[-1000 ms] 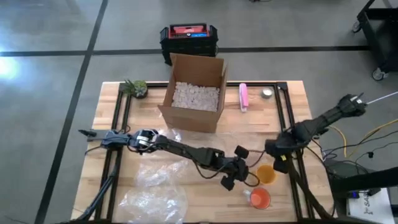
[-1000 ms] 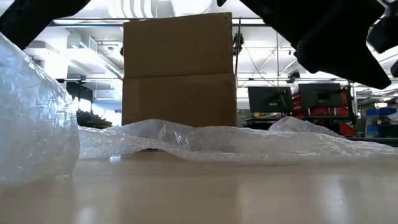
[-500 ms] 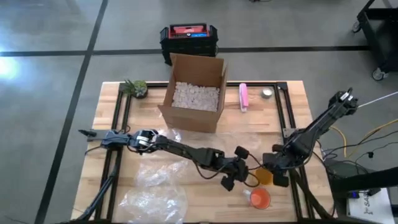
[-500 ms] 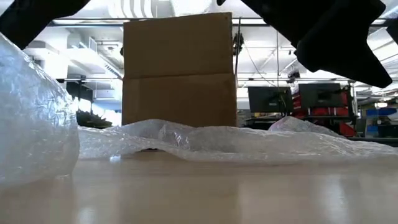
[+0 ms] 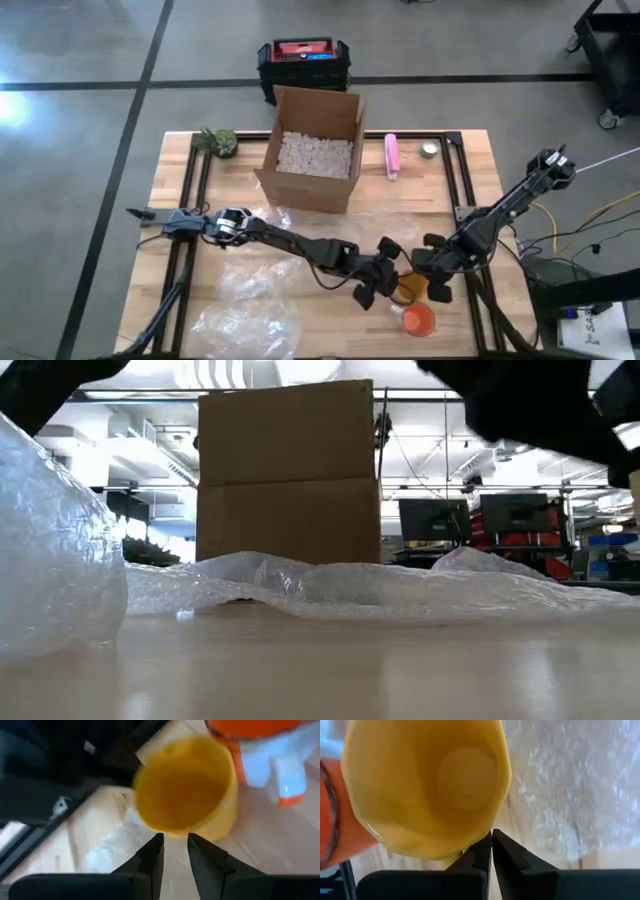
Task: Wrap mug
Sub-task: Wrap the yellow mug with transparent bubble wrap
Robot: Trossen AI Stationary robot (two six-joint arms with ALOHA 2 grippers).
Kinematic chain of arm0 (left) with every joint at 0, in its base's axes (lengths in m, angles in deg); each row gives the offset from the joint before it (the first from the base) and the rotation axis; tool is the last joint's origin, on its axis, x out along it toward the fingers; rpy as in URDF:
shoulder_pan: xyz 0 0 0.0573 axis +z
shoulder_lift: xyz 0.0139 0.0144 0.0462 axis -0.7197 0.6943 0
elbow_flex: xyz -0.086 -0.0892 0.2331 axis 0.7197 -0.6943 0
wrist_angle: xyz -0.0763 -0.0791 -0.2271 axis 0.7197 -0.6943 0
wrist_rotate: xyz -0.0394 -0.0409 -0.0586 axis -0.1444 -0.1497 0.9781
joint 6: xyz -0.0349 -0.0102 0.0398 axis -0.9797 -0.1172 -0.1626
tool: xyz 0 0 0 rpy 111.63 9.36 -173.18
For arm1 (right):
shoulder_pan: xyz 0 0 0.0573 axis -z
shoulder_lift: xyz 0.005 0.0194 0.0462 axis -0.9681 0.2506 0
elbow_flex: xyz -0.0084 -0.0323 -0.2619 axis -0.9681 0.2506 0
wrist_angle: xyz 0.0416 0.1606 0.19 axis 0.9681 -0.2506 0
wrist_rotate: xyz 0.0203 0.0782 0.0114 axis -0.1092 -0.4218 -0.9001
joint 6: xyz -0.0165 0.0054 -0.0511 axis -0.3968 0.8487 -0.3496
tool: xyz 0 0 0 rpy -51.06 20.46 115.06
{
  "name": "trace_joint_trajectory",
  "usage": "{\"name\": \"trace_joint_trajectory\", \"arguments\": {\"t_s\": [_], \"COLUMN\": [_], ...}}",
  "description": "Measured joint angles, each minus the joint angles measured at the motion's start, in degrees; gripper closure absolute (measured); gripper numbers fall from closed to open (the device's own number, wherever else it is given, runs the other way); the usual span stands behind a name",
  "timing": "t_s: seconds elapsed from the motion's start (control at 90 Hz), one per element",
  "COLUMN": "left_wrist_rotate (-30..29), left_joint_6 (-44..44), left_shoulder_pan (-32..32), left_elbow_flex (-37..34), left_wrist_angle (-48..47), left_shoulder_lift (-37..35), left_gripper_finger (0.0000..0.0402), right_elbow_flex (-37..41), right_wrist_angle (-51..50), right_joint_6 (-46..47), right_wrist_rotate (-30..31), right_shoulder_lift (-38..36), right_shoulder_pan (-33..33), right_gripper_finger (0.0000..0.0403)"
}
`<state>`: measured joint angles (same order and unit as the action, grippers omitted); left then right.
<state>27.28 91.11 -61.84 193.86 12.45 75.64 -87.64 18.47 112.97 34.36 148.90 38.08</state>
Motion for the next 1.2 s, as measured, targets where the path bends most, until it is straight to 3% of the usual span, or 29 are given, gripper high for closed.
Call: {"name": "trace_joint_trajectory", "arguments": {"t_s": [0.078,0.211,0.333,0.644,0.756,0.944,1.2], "left_wrist_rotate": [1.97,10.43,11.84,11.84,12.62,13.01,12.92], "left_joint_6": [1.19,1.44,2.54,8.76,9.79,13.15,12.84], "left_shoulder_pan": [0.04,0.06,0.0,0.26,0.54,0.48,0.55], "left_elbow_flex": [0.05,0.03,0.03,-1.34,-1.34,-1.43,-1.74], "left_wrist_angle": [-2.02,-2.92,-2.12,1.72,3.64,6.31,5.27], "left_shoulder_lift": [-0.32,-0.44,-0.74,-0.57,0.76,3.64,3.65], "left_gripper_finger": [0.0327,0.0327,0.032,0.0216,0.0198,0.022,0.0291], "right_elbow_flex": [0.0,0.0,0.0,-0.02,-0.01,0.0,-0.02], "right_wrist_angle": [-0.05,-0.01,0.05,0.24,1.09,1.06,1.31], "right_joint_6": [-0.91,-2.3,-3.35,-4.47,-4.44,-4.39,-4.45], "right_wrist_rotate": [-0.01,-0.02,0.04,-0.09,-0.11,-0.56,-0.21], "right_shoulder_lift": [0.02,-0.02,-0.04,-0.04,-0.04,-0.02,-0.04], "right_shoulder_pan": [0.68,1.87,2.79,3.6,3.6,3.55,3.6], "right_gripper_finger": [0.0403,0.0403,0.0403,0.0403,0.0403,0.0403,0.0403]}}
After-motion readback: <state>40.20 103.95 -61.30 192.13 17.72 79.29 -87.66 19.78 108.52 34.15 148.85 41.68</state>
